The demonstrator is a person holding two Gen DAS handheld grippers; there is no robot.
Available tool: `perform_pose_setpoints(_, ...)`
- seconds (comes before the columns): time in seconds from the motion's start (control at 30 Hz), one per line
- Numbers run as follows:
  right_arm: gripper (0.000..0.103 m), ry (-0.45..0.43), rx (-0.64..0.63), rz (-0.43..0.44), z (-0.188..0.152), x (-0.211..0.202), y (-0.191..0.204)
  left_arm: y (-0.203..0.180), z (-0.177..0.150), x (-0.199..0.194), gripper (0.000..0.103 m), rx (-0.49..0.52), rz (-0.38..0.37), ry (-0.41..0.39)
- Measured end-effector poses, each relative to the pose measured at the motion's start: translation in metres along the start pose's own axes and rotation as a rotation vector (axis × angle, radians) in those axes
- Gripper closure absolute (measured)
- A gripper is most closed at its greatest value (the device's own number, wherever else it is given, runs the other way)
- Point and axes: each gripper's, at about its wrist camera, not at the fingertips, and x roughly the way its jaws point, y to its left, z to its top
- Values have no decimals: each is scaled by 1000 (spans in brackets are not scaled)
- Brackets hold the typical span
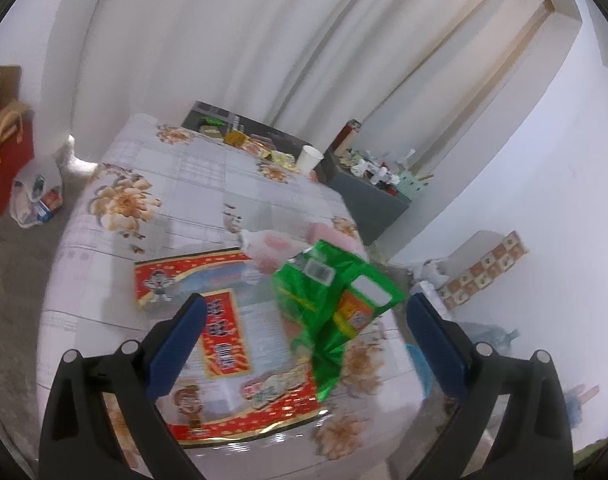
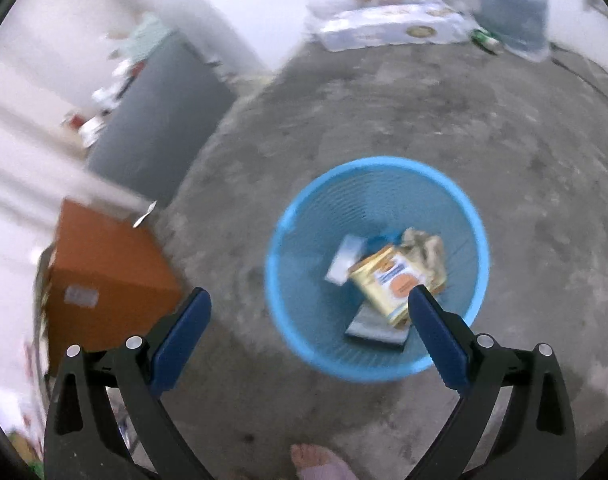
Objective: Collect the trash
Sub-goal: 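Take the green chip bag with the right gripper while the left holds the red Wangwang bag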
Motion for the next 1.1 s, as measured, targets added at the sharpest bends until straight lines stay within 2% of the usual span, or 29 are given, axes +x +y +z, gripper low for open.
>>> perform_pose_setpoints(0.27, 8, 23, -242, 290, -104, -116, 117, 24, -38, -6, 6, 79, 105, -24)
perform_pose_setpoints(0.43, 8, 73, -382, 402, -165, -147, 190, 32, -73, -1, 6, 129, 99, 11)
perform_pose_setpoints(0.67, 8, 88, -566, 459, -235, -150, 288, 5, -140, 8, 5, 406, 156, 10)
perform_pose_setpoints(0.77, 8, 122, -616, 472, -255, -147, 316, -6, -166, 27, 6, 564, 280, 25)
perform_pose_setpoints(0.87, 8, 152, -642, 491, -268, -147, 331, -16, -190, 42, 5, 763, 397, 13)
perform_pose_setpoints(0.97, 8, 195, -654, 507, -277, -144, 341, -21, -210, 55, 6, 934, 485, -10)
perform_pose_setpoints(1.1, 8, 236, -655, 520, -288, -138, 358, -26, -225, 72, 10, 1084, 546, -23)
